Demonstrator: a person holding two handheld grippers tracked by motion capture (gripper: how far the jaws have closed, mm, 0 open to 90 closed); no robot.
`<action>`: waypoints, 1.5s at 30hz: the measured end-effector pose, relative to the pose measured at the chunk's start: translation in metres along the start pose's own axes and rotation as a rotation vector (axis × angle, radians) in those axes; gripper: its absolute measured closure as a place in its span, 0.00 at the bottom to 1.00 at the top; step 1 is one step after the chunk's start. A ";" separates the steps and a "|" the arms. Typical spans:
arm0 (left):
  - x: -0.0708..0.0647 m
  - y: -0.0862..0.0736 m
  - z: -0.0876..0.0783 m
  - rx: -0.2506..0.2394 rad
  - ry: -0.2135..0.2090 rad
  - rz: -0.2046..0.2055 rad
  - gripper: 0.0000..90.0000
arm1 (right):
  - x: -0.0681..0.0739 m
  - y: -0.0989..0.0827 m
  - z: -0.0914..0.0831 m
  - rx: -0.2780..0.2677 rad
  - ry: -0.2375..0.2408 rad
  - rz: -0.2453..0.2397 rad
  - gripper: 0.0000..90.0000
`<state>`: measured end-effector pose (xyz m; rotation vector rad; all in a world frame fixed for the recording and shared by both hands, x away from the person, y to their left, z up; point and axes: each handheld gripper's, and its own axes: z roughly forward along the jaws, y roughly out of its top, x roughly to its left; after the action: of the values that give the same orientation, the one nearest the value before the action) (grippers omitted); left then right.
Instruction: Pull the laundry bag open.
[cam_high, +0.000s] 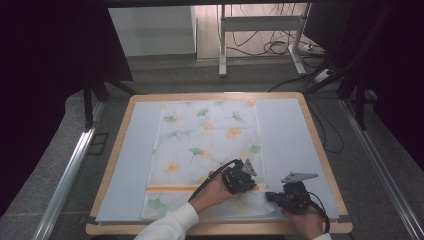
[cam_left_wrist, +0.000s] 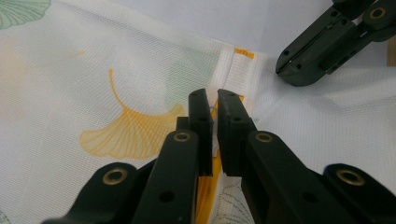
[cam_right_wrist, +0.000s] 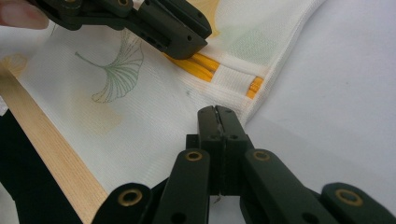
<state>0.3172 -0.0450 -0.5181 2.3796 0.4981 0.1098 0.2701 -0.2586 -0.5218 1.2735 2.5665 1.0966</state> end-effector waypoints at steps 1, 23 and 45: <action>0.000 0.000 0.000 0.001 0.000 0.000 0.95 | 0.000 0.000 0.000 0.000 0.000 0.000 1.00; 0.001 -0.002 0.001 0.004 -0.005 -0.002 0.95 | -0.002 0.021 0.002 -0.033 -0.011 0.013 1.00; 0.000 -0.004 -0.002 0.020 0.008 0.015 0.95 | -0.015 0.035 0.020 0.050 0.027 0.072 1.00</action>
<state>0.3153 -0.0411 -0.5190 2.4036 0.4878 0.1218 0.3101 -0.2441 -0.5183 1.3821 2.6024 1.0761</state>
